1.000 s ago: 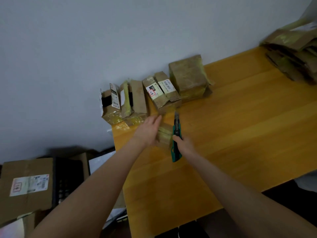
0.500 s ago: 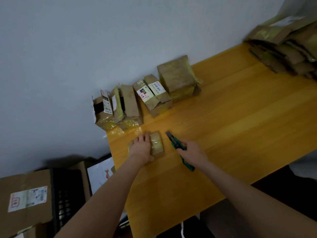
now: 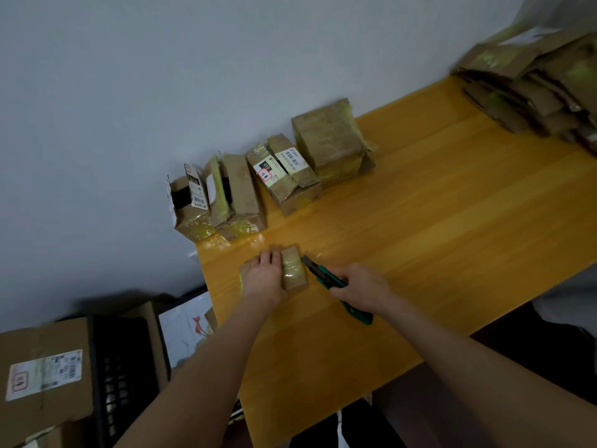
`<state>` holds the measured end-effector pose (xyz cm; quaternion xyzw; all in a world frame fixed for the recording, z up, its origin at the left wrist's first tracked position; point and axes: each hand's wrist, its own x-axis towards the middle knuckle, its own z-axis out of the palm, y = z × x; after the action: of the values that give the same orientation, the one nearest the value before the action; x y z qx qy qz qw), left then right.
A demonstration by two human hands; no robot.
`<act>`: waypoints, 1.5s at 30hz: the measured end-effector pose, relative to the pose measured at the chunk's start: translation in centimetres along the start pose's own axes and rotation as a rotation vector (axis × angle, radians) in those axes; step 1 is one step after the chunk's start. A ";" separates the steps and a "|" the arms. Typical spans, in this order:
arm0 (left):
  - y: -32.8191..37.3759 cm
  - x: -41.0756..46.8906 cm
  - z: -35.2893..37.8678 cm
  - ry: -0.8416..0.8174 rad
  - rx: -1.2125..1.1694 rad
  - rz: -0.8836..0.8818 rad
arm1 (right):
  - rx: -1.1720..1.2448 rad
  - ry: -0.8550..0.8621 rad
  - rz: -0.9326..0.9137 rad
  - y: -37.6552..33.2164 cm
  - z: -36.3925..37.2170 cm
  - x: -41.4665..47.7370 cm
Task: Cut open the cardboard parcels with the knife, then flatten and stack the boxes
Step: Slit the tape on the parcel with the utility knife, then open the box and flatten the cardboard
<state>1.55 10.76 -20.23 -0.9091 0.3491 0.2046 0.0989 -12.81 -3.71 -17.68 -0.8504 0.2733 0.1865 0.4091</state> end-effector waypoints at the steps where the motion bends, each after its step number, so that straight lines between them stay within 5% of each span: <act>1: 0.0 0.0 0.0 -0.003 -0.009 -0.002 | -0.016 -0.009 0.003 0.0 0.0 0.0; 16: 0.0 -0.1 -0.4 0.002 -0.001 -0.006 | -0.052 -0.171 0.042 1.8 -1.4 -1.6; 22: 0.0 -0.3 -1.3 0.016 -0.184 -0.180 | 0.107 0.155 0.122 1.5 -1.6 1.0; 33: -2.1 -1.8 2.3 -0.181 -0.621 -0.364 | 0.074 0.122 0.186 -0.6 0.3 7.1; 37: -2.2 -2.2 2.2 -0.199 -0.653 -0.377 | -0.095 0.252 0.156 -1.7 1.1 6.4; 41: -1.3 -2.7 2.0 -0.167 -0.799 -0.408 | 0.024 0.005 0.064 -3.1 4.8 4.0; 45: -0.5 -3.6 0.5 -0.081 -0.936 -0.372 | 0.395 0.075 0.166 -3.4 4.9 2.9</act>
<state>-0.70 13.45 -19.11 -0.8942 0.0478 0.3532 -0.2709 -8.92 1.06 -20.19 -0.7348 0.3885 0.1305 0.5404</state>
